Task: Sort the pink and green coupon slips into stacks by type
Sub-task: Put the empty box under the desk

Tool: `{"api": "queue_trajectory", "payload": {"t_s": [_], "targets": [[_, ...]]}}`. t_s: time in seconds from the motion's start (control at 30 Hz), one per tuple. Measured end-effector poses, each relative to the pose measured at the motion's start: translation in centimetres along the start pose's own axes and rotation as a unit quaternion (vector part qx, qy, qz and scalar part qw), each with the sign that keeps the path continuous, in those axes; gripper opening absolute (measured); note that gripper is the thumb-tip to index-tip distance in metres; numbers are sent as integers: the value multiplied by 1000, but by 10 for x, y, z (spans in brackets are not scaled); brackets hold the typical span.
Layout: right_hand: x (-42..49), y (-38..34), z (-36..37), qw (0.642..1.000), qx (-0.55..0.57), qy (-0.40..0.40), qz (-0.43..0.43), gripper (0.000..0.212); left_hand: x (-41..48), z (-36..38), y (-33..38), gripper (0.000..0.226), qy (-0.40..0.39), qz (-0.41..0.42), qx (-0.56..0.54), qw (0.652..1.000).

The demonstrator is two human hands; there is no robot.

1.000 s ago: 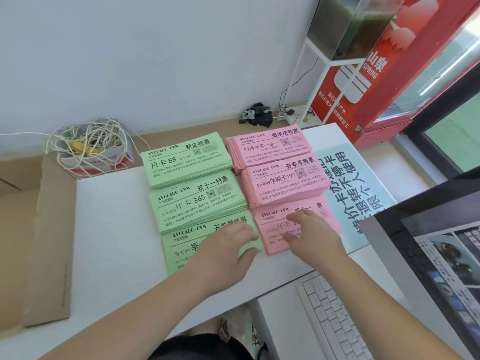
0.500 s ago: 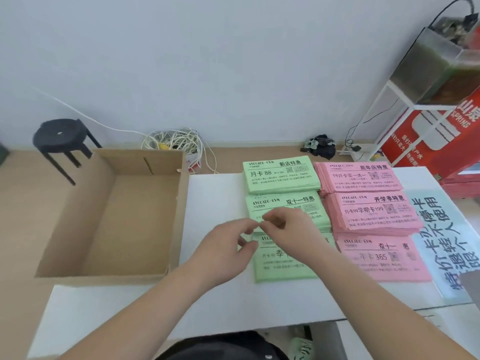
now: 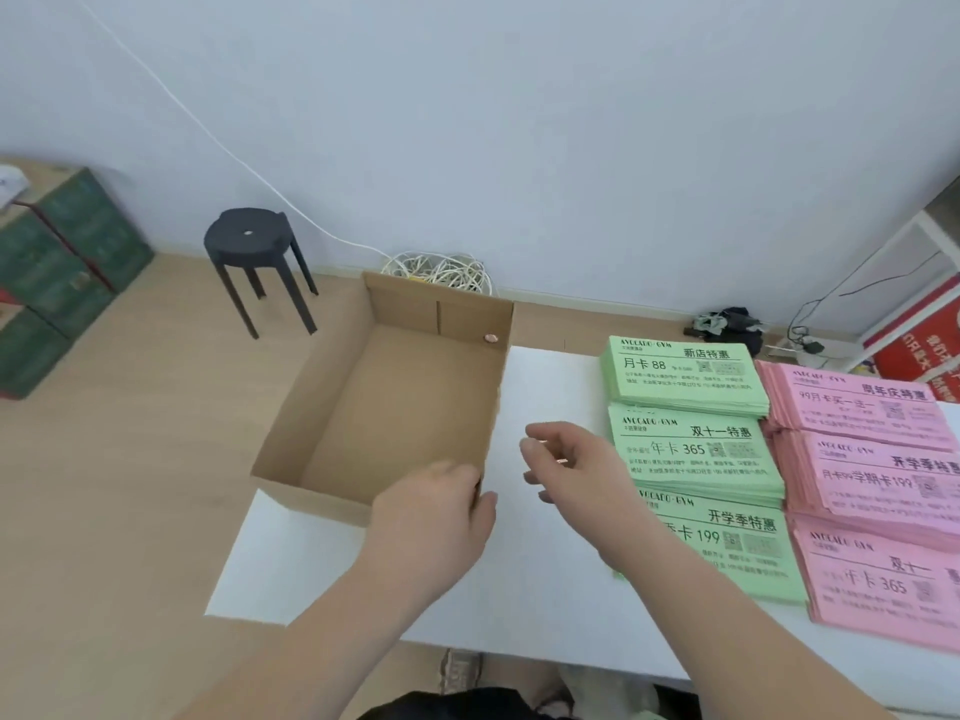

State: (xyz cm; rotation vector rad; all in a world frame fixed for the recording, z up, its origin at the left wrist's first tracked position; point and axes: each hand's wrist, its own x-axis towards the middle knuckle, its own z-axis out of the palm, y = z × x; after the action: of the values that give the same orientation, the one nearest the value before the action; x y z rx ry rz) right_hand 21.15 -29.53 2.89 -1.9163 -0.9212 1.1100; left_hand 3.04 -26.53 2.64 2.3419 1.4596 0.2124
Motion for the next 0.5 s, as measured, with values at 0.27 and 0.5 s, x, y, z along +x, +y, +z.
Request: {"api": "queue_trajectory", "payload": {"t_s": [0.27,0.5], "targets": [[-57,5,16,999,-15,-25,26,53,-76,36,-14,25,97,181,-37,978],[-140,57,22,998,-29,34,-49,52,-189,41,-11,47,166,108,-93,976]]}}
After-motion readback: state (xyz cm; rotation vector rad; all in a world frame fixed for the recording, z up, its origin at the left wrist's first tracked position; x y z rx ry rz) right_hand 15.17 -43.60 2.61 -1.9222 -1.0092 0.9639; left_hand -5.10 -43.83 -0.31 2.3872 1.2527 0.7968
